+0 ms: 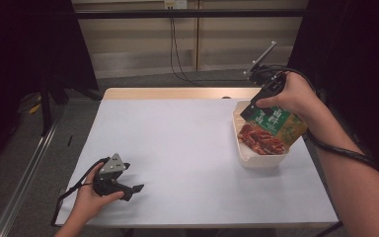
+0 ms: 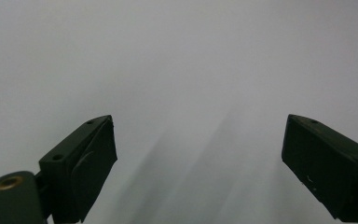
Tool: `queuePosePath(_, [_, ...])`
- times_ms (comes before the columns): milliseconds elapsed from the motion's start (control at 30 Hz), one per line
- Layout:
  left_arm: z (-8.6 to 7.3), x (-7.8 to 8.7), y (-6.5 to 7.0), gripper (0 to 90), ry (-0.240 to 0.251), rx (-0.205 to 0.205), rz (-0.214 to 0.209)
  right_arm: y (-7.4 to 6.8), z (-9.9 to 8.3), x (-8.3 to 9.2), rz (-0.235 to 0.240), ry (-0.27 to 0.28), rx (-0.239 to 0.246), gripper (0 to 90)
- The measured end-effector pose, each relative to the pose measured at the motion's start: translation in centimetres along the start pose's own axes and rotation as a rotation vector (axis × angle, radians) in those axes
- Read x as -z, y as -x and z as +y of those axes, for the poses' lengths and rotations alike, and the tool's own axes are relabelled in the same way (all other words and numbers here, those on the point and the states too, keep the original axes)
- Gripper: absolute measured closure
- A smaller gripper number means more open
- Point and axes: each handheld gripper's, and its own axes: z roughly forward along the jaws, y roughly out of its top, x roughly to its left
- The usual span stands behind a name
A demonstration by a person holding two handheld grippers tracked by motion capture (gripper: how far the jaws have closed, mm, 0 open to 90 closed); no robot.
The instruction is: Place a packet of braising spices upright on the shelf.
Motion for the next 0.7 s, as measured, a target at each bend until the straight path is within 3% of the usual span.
queuePosePath(367, [0.0,0.0,0.1,9.8,0.006,0.007,-0.004,-1.3,0.0,-2.5,0.012,-0.002,0.039,18.6])
queuePosePath(500, [-0.1,0.0,0.0,9.8,0.015,0.013,-0.009,-1.6,0.0,-3.2,0.037,0.007,0.044,18.5])
queuePosePath(700, [-0.1,0.0,0.1,9.8,0.006,0.017,-0.006,-2.2,-0.3,-4.4,0.031,0.006,0.063,18.3])
